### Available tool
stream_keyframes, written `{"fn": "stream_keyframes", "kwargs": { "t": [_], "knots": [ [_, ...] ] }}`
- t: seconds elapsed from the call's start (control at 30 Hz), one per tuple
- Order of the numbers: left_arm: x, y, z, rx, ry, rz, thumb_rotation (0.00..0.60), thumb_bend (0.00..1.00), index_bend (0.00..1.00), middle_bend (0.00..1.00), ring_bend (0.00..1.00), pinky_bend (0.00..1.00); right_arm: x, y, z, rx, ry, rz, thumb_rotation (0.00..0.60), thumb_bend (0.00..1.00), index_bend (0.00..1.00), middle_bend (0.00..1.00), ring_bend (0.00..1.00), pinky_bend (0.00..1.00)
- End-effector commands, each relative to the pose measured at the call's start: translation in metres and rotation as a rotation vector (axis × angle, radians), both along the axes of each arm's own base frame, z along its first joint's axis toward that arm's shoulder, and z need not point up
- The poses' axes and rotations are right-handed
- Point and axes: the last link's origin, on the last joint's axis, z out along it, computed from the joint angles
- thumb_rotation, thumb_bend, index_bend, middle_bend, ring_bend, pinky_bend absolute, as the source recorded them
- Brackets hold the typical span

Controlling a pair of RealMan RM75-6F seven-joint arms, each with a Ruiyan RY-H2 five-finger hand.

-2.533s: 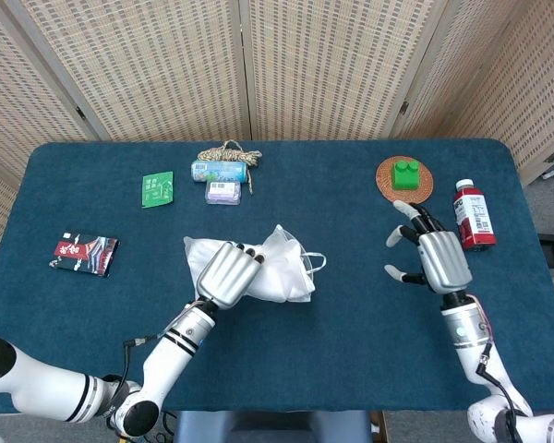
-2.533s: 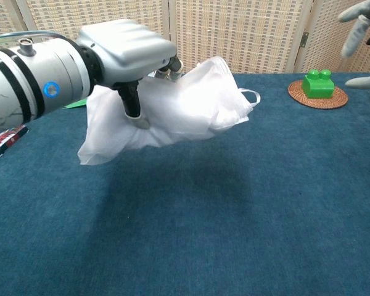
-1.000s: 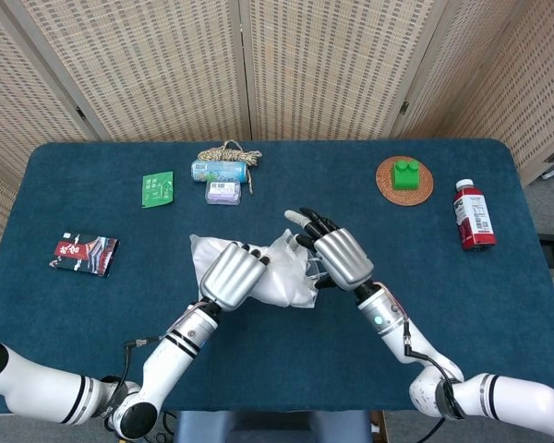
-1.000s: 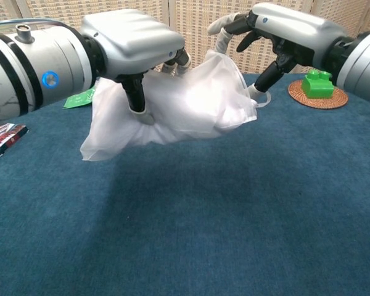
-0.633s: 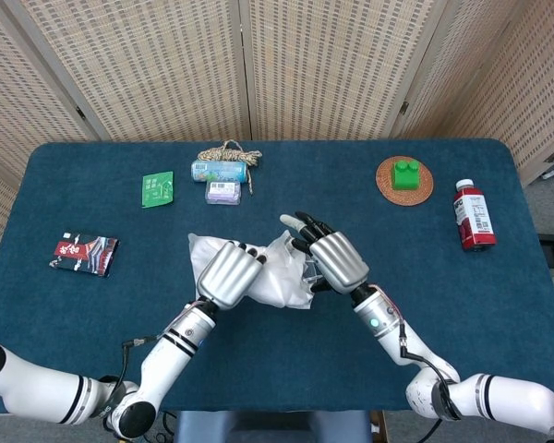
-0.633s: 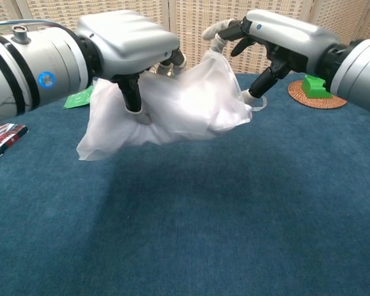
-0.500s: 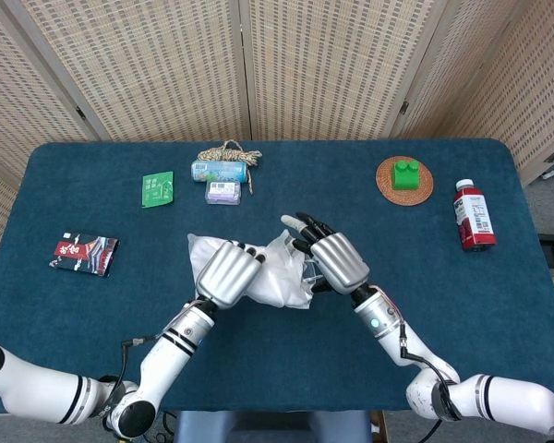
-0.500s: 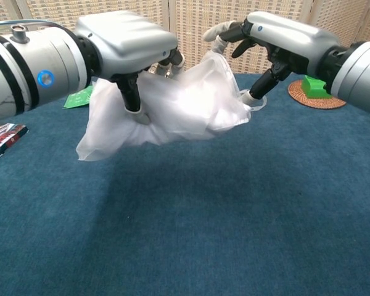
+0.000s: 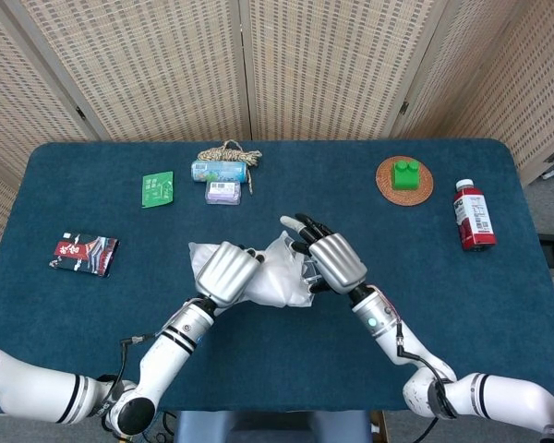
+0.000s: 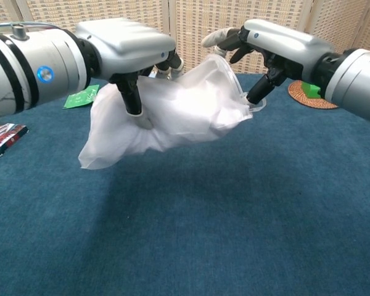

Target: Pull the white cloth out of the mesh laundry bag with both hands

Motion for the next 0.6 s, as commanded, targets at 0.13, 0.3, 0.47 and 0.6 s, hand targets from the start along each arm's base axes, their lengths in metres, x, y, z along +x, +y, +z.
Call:
{"fn": "stream_keyframes", "kwargs": {
  "t": [0.13,0.3,0.47,0.6],
  "knots": [
    [-0.001,0.000,0.002,-0.002,-0.008,0.002,0.600,0.03,0.46,0.56,0.59,0.71,0.007,-0.003,-0.006,0.011,0.012,0.011,0.600,0.16,0.52,0.09,0.02,0.20],
    [-0.002,-0.001,0.003,-0.001,-0.011,0.004,0.600,0.03,0.46,0.56,0.59,0.71,0.013,-0.005,-0.009,0.014,0.011,0.016,0.600,0.39,0.53,0.09,0.02,0.20],
    [-0.005,-0.002,0.004,0.000,-0.011,0.008,0.600,0.03,0.46,0.56,0.59,0.71,0.015,-0.006,-0.011,0.009,0.010,0.010,0.600,0.52,0.61,0.11,0.02,0.20],
    [-0.009,-0.001,0.003,-0.002,-0.004,0.020,0.600,0.03,0.46,0.56,0.59,0.71,0.015,-0.008,-0.013,0.005,0.011,0.005,0.600,0.53,0.67,0.13,0.02,0.20]
  ]
}}
